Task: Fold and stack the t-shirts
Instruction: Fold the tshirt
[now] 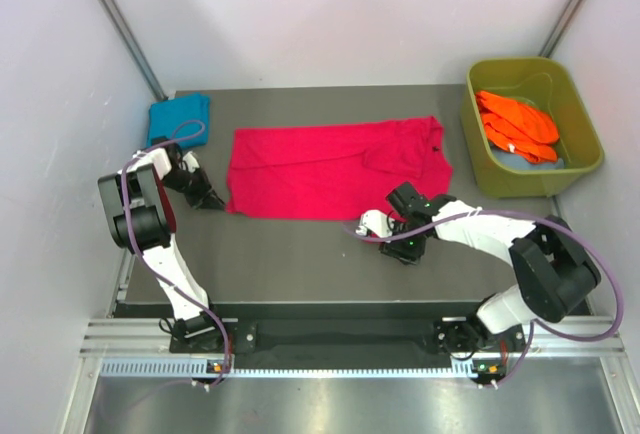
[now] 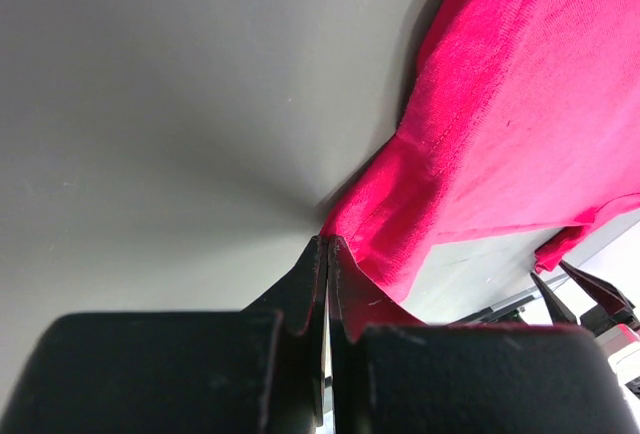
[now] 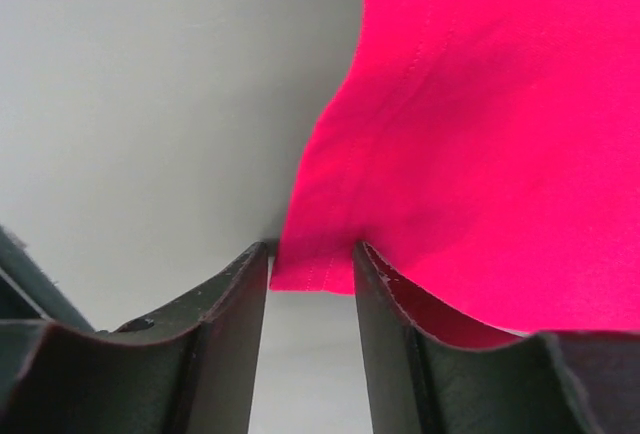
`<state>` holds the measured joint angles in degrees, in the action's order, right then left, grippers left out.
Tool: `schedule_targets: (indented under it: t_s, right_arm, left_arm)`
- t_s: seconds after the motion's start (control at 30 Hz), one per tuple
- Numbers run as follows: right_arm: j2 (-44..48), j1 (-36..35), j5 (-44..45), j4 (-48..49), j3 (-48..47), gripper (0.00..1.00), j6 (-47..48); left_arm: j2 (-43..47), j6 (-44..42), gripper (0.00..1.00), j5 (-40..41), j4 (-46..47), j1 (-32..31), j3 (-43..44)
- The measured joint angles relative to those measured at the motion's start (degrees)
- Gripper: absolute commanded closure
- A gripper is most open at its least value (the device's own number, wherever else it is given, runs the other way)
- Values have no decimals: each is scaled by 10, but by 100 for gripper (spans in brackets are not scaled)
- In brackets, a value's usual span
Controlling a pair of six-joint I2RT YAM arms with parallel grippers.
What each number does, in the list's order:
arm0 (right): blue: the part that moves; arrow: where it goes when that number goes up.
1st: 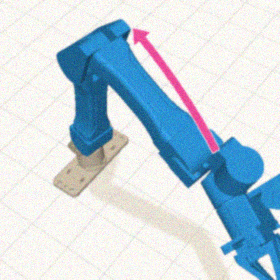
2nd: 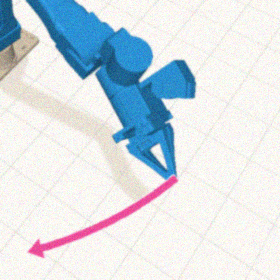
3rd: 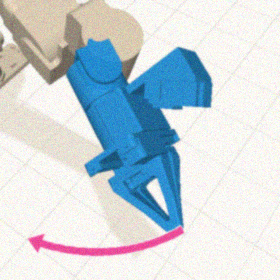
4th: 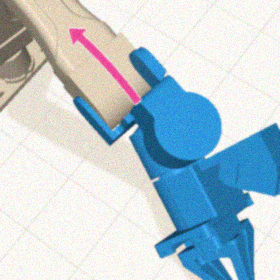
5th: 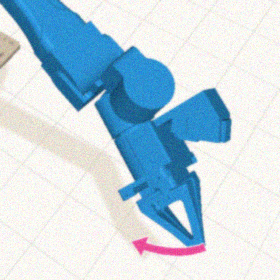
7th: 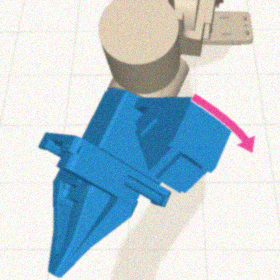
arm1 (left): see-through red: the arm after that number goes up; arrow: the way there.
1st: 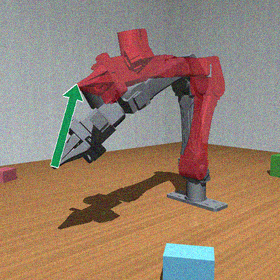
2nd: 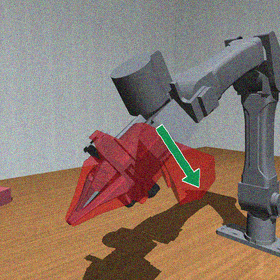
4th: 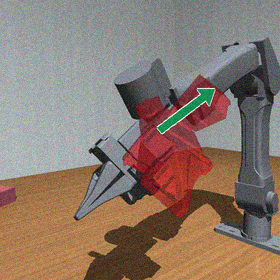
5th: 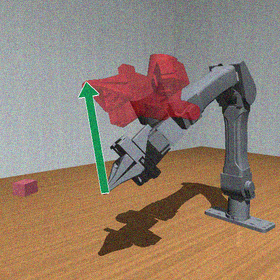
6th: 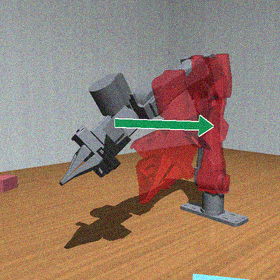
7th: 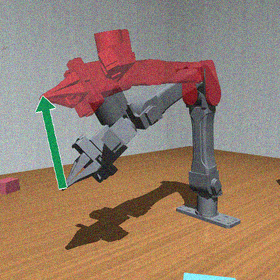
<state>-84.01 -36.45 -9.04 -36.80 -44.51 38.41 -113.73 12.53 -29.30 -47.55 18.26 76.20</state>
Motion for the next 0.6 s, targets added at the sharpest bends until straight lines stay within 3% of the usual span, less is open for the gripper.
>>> schedule_targets:
  t_s: [0.07,0.2,0.23,0.33,0.6]
  right_arm:
    - [-2,-2,10,3,0,62,0]
    - [-5,-3,28,12,-3,91,1]
    - [-5,-3,33,15,-3,94,2]
    - [-5,-3,43,16,-5,100,2]
    - [26,-3,78,-50,-59,100,10]
  left_arm:
    - [0,0,100,0,1,0,-1]
    - [3,0,100,0,2,1,-6]
    - [4,0,100,0,3,1,-7]
    - [11,0,100,0,3,3,-8]
    - [50,-2,100,-19,-10,10,-9]
